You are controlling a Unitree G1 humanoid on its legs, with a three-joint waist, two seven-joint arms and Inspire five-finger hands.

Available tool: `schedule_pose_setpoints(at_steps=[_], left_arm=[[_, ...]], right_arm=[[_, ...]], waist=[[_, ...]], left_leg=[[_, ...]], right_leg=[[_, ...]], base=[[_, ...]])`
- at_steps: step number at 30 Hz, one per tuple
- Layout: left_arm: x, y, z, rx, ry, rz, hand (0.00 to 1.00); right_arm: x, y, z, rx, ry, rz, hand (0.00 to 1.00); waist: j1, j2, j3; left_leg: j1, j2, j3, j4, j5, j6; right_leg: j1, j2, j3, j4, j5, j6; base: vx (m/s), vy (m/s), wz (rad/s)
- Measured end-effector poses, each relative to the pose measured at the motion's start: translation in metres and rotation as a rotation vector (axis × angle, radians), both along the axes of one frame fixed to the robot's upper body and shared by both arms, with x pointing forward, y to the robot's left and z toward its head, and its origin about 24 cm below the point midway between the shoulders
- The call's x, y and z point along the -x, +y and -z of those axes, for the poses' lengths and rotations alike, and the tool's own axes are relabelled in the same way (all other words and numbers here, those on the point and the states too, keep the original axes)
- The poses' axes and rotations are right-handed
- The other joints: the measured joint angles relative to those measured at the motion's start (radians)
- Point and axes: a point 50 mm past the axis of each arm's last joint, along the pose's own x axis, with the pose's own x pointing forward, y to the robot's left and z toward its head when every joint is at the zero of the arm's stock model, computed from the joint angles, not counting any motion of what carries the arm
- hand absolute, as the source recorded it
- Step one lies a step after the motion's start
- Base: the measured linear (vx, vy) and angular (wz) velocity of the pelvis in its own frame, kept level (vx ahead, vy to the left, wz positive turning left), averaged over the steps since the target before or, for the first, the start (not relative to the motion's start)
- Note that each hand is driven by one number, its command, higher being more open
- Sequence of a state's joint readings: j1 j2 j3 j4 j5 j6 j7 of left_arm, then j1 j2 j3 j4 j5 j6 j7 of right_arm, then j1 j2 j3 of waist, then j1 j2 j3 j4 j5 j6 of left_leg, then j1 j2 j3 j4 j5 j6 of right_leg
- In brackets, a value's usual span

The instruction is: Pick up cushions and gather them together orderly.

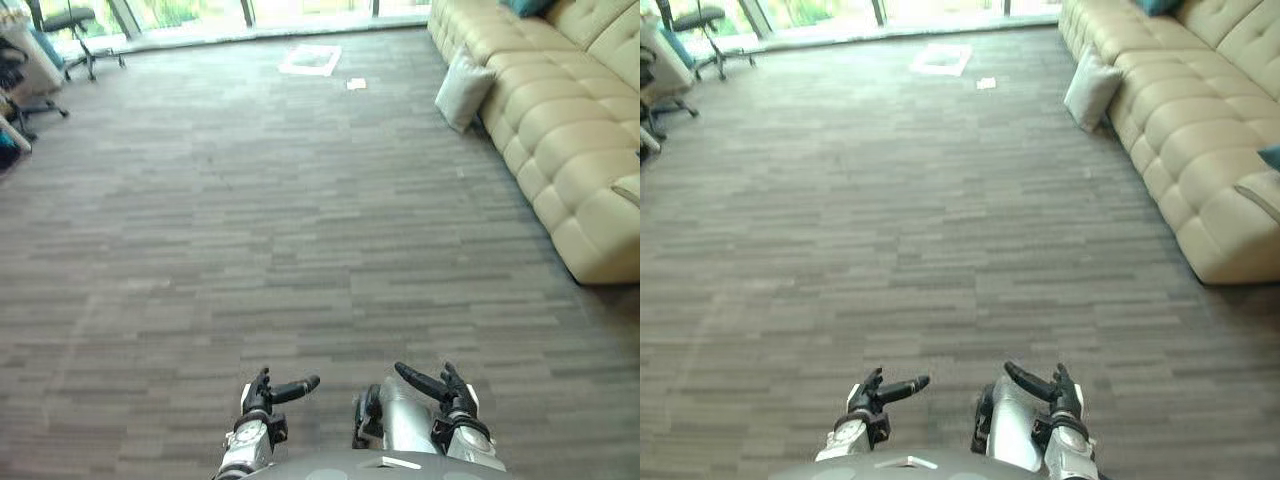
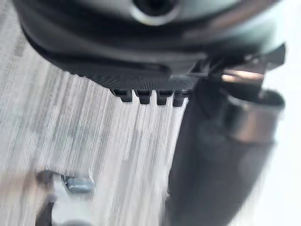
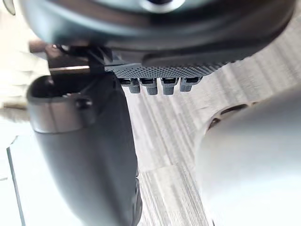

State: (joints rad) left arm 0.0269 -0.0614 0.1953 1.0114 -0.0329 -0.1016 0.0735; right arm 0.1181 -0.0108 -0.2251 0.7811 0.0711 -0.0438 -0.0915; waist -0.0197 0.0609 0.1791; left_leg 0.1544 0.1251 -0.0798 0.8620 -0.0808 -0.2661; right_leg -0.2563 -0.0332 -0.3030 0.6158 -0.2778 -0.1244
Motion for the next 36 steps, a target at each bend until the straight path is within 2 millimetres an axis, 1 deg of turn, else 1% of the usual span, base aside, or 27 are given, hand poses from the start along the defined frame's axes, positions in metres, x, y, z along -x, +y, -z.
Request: schedule_pose_setpoints(at_steps=[1, 2, 3, 4, 5, 6, 8, 9, 11, 13, 15, 16, 17, 18, 19, 20, 22, 23, 25, 28, 29, 30, 31, 32, 33, 34, 36], left_arm=[[-0.003, 0.005, -0.002, -0.009, -0.017, -0.039, 1.0], [-0.007, 0.012, -0.006, -0.024, -0.048, -0.078, 1.0], [-0.008, 0.015, -0.007, -0.031, -0.057, -0.084, 1.0], [-0.008, 0.02, -0.009, -0.046, -0.072, -0.088, 1.0], [-0.01, 0.023, -0.011, -0.055, -0.089, -0.089, 1.0], [-0.012, 0.024, -0.013, -0.059, -0.103, -0.092, 1.0], [-0.013, 0.026, -0.015, -0.064, -0.116, -0.101, 1.0], [-0.012, 0.03, -0.015, -0.067, -0.119, -0.13, 1.0], [-0.004, 0.037, -0.012, -0.09, -0.093, -0.146, 1.0], [-0.001, 0.039, -0.012, -0.074, -0.09, -0.197, 1.0], [-0.004, 0.04, -0.012, -0.067, -0.093, -0.207, 1.0], [0.001, 0.047, -0.011, -0.081, -0.078, -0.202, 1.0], [-0.001, 0.055, -0.012, -0.104, -0.079, -0.191, 1.0], [-0.002, 0.059, -0.013, -0.118, -0.08, -0.187, 1.0], [-0.003, 0.064, -0.014, -0.134, -0.075, -0.18, 1.0], [-0.003, 0.063, -0.012, -0.131, -0.052, -0.176, 1.0], [0.001, 0.061, -0.008, -0.126, -0.015, -0.177, 1.0], [0.005, 0.056, -0.006, -0.129, 0.002, -0.145, 1.0], [0.008, 0.05, -0.004, -0.128, 0.012, -0.104, 1.0], [0.009, 0.048, -0.003, -0.129, 0.017, -0.082, 1.0], [0.01, 0.047, -0.003, -0.126, 0.021, -0.078, 1.0], [0.01, 0.048, -0.003, -0.125, 0.021, -0.073, 1.0], [0.013, 0.043, 0.0, -0.11, 0.04, -0.065, 1.0], [0.011, 0.036, 0.001, -0.092, 0.033, -0.037, 1.0], [0.01, 0.035, 0.0, -0.09, 0.031, -0.031, 1.0], [0.007, 0.03, -0.001, -0.081, 0.013, -0.013, 1.0], [0.007, 0.028, -0.001, -0.079, 0.009, -0.01, 1.0]], right_arm=[[-0.002, 0.001, 0.0, 0.0, 0.007, 0.0, 1.0], [0.002, 0.004, 0.004, -0.014, 0.03, -0.002, 1.0], [0.004, 0.006, 0.005, -0.019, 0.041, -0.004, 1.0], [0.008, 0.011, 0.008, -0.028, 0.063, -0.015, 1.0], [0.01, 0.013, 0.01, -0.028, 0.076, -0.032, 1.0], [0.01, 0.013, 0.01, -0.027, 0.079, -0.04, 1.0], [0.009, 0.015, 0.01, -0.024, 0.081, -0.05, 1.0], [0.007, 0.018, 0.01, -0.03, 0.08, -0.052, 1.0], [0.006, 0.024, 0.01, -0.036, 0.08, -0.069, 1.0], [0.009, 0.025, 0.011, -0.037, 0.086, -0.072, 1.0], [0.019, 0.024, 0.015, -0.04, 0.121, -0.056, 1.0], [0.029, 0.029, 0.018, -0.056, 0.152, -0.049, 1.0], [0.034, 0.033, 0.021, -0.068, 0.171, -0.045, 1.0], [0.035, 0.035, 0.021, -0.073, 0.175, -0.047, 1.0], [0.034, 0.039, 0.021, -0.081, 0.173, -0.054, 1.0], [0.032, 0.039, 0.02, -0.082, 0.167, -0.057, 1.0], [0.025, 0.036, 0.018, -0.07, 0.148, -0.083, 1.0], [0.019, 0.03, 0.014, -0.043, 0.111, -0.099, 1.0], [0.012, 0.026, 0.009, -0.025, 0.068, -0.098, 1.0], [0.007, 0.025, 0.007, -0.019, 0.043, -0.1, 1.0], [0.006, 0.024, 0.006, -0.016, 0.043, -0.1, 1.0], [0.008, 0.024, 0.007, -0.015, 0.047, -0.097, 1.0], [0.01, 0.019, 0.008, -0.013, 0.061, -0.086, 1.0], [0.005, 0.01, 0.007, 0.005, 0.06, -0.058, 1.0], [0.004, 0.01, 0.007, 0.007, 0.058, -0.055, 1.0], [0.005, 0.009, 0.007, 0.007, 0.062, -0.041, 1.0], [0.012, 0.013, 0.01, -0.006, 0.079, -0.042, 1.0]], waist=[[0.007, 0.008, 0.013], [0.015, -0.017, 0.03], [0.017, -0.027, 0.032], [0.022, -0.044, 0.03], [0.028, -0.048, 0.029], [0.036, -0.048, 0.028], [0.051, -0.048, 0.032], [0.072, -0.051, 0.041], [0.079, -0.055, 0.048], [0.087, -0.057, 0.046], [0.109, -0.073, 0.035], [0.112, -0.109, 0.007], [0.108, -0.152, -0.004], [0.108, -0.176, -0.006], [0.102, -0.197, -0.004], [0.094, -0.197, -0.001], [0.09, -0.187, 0.006], [0.075, -0.153, 0.014], [0.065, -0.126, 0.007], [0.064, -0.128, 0.009], [0.06, -0.129, 0.01], [0.056, -0.133, 0.012], [0.047, -0.123, 0.014], [0.05, -0.094, 0.015], [0.049, -0.092, 0.016], [0.04, -0.087, 0.018], [0.038, -0.089, 0.006]], left_leg=[[-0.11, 0.026, 0.025, 0.212, -0.001, 0.004], [-0.205, 0.036, 0.078, 0.331, -0.008, 0.015], [-0.237, 0.04, 0.104, 0.343, -0.012, 0.02], [-0.307, 0.051, 0.16, 0.327, -0.032, 0.066], [-0.363, 0.062, 0.211, 0.262, -0.061, 0.117], [-0.392, 0.066, 0.245, 0.185, -0.08, 0.149], [-0.438, 0.061, 0.296, -0.024, -0.105, 0.191], [-0.454, 0.04, 0.298, -0.251, -0.101, 0.2], [-0.47, 0.018, 0.281, -0.471, -0.061, 0.201], [-0.509, -0.001, 0.285, -0.565, -0.026, 0.218], [-0.521, -0.031, 0.289, -0.522, 0.089, 0.321], [-0.516, -0.062, 0.299, -0.486, 0.165, 0.362], [-0.497, -0.095, 0.319, -0.453, 0.118, 0.351], [-0.479, -0.112, 0.325, -0.449, 0.088, 0.342], [-0.429, -0.135, 0.317, -0.455, 0.03, 0.304], [-0.378, -0.145, 0.307, -0.468, -0.005, 0.312], [-0.289, -0.149, 0.305, -0.496, -0.04, 0.312], [-0.166, -0.141, 0.286, -0.546, -0.085, 0.317], [-0.059, -0.108, 0.271, -0.601, -0.128, 0.29], [0.069, -0.072, 0.26, -0.66, -0.177, 0.258], [0.106, -0.066, 0.252, -0.674, -0.199, 0.24], [0.133, -0.068, 0.237, -0.679, -0.223, 0.219], [0.165, -0.056, 0.214, -0.68, -0.242, 0.201], [0.165, -0.063, 0.169, -0.691, -0.228, 0.213], [0.163, -0.066, 0.166, -0.693, -0.222, 0.217], [0.156, -0.08, 0.157, -0.696, -0.164, 0.223], [0.163, -0.072, 0.135, -0.674, -0.105, 0.21]], right_leg=[[0.088, 0.037, -0.001, -0.063, -0.005, -0.002], [0.195, 0.056, 0.004, -0.145, -0.006, -0.002], [0.231, 0.06, 0.005, -0.176, -0.006, -0.002], [0.303, 0.071, 0.016, -0.244, -0.004, -0.001], [0.36, 0.082, 0.028, -0.308, 0.009, -0.003], [0.393, 0.089, 0.039, -0.346, 0.013, -0.004], [0.463, 0.1, 0.076, -0.401, 0.013, -0.003], [0.518, 0.103, 0.126, -0.432, 0.006, 0.01], [0.577, 0.103, 0.181, -0.456, -0.012, 0.04], [0.632, 0.097, 0.225, -0.49, -0.058, 0.065], [0.666, 0.063, 0.272, -0.466, -0.099, 0.107], [0.644, 0.016, 0.29, -0.368, -0.11, 0.126], [0.589, -0.032, 0.287, -0.205, -0.105, 0.138], [0.533, -0.055, 0.285, -0.069, -0.072, 0.15], [0.417, -0.079, 0.278, 0.199, 0.111, 0.125], [0.336, -0.108, 0.273, 0.365, 0.14, 0.132], [0.269, -0.133, 0.26, 0.479, 0.097, 0.126], [0.198, -0.137, 0.23, 0.512, 0.045, 0.127], [0.071, -0.122, 0.179, 0.463, 0.009, 0.144], [-0.066, -0.106, 0.097, 0.19, 0.01, 0.142], [-0.085, -0.098, 0.099, 0.058, 0.034, 0.157], [-0.091, -0.089, 0.109, -0.037, 0.114, 0.152], [-0.056, -0.082, 0.09, -0.037, 0.164, 0.064], [-0.048, -0.077, 0.082, 0.0, 0.135, 0.057], [-0.047, -0.078, 0.082, 0.005, 0.133, 0.055], [-0.041, -0.088, 0.081, 0.052, 0.115, 0.031], [0.002, -0.089, 0.075, 0.045, 0.074, 0.038]], base=[[0.6, -0.25, -0.2], [0.49, -0.19, -0.17], [0.48, -0.184, -0.16], [0.49, -0.177, -0.18], [0.49, -0.159, -0.29], [0.49, -0.105, -0.36], [0.53, -0.026, -0.58], [0.56, 0.041, -0.89], [0.62, 0.109, -0.89], [0.61, 0.16, -0.7], [0.79, 0.245, -0.66], [0.75, 0.228, -0.47], [0.75, 0.192, -0.23], [0.75, 0.162, 0.08], [0.88, 0.176, 0.18], [0.7, 0.146, 0.19], [0.58, 0.106, 0.0], [0.62, 0.074, 0.02], [0.68, -0.012, 0.1], [0.53, -0.109, 0.14], [0.8, -0.284, 0.26], [0.72, -0.268, 0.41], [0.73, -0.248, 0.44], [0.6, -0.171, 0.34], [0.5, -0.138, 0.38], [0.31, -0.093, 0.46], [0.34, -0.168, 0.57]])
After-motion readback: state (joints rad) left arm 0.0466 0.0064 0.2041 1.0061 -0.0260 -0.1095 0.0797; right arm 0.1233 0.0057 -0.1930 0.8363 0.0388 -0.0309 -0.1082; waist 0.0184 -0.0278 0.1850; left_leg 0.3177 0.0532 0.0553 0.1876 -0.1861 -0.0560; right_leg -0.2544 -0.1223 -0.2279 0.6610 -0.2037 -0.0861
